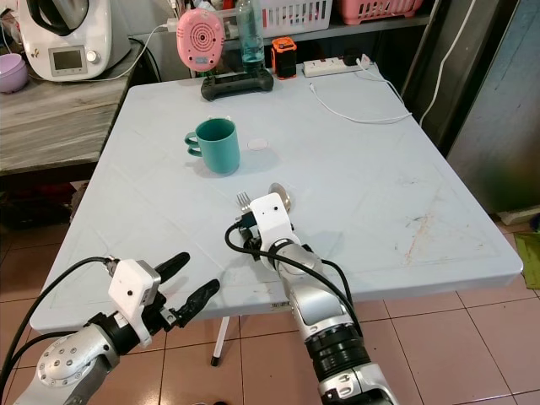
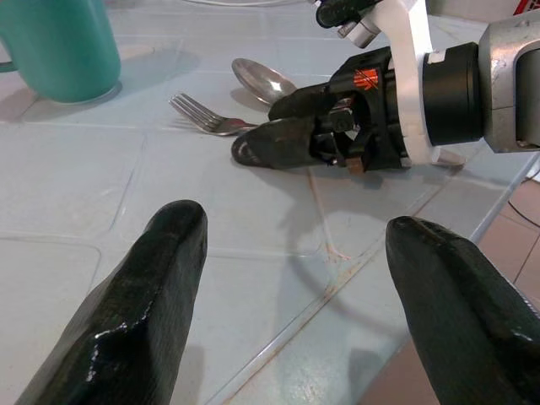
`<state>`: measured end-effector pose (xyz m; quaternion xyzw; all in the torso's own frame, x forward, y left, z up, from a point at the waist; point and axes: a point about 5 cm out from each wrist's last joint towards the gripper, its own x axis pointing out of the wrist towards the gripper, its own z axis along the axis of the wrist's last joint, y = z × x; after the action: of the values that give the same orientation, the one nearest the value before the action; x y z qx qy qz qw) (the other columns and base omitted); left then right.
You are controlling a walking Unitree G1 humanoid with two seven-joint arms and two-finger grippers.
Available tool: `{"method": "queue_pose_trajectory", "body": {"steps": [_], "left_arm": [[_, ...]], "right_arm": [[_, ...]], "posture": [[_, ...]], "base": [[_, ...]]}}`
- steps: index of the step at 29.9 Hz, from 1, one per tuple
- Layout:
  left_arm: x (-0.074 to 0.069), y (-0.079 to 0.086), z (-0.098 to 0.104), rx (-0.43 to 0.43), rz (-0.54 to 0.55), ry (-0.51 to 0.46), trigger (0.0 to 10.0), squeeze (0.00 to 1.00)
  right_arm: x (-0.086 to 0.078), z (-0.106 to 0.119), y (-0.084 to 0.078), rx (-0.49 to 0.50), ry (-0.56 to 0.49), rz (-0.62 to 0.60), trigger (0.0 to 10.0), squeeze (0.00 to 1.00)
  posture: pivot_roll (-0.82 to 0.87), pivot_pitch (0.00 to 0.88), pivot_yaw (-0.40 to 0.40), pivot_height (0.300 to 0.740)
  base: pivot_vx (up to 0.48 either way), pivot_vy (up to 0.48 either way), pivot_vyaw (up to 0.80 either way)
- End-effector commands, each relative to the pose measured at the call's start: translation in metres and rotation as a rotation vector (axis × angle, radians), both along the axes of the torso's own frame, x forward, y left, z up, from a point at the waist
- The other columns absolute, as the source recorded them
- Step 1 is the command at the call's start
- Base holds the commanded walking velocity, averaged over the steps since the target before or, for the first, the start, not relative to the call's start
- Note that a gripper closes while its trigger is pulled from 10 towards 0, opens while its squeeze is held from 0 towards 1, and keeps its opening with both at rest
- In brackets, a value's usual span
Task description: Setting the table
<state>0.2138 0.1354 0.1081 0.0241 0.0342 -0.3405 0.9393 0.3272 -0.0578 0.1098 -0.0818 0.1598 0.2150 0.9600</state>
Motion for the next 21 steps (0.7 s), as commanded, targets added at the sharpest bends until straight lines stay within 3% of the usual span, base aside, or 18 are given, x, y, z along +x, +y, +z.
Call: {"method": "queue_pose_trajectory", "body": {"steps": [1,21], "left_arm": [[-0.0014,0.0009,-0.0020,0.010,-0.006,0.008,10.0,0.00],[-0.0021,-0.0001,-0.0032,0.003,-0.005,0.011,10.0,0.00]], "right_arm": [[-0.0058,-0.0185,-0.0012,-0.025,0.100,0.000,0.0,0.00],[-0.0058,-0.0272,-0.0088,-0.054,0.148,-0.020,0.0,0.00]], "posture": [[-0.08,0.092,0.098,0.740],[-0.09,0.091,0.093,0.740]], "base": [[0.000,0.000,0.00],[0.000,0.000,0.00]]}}
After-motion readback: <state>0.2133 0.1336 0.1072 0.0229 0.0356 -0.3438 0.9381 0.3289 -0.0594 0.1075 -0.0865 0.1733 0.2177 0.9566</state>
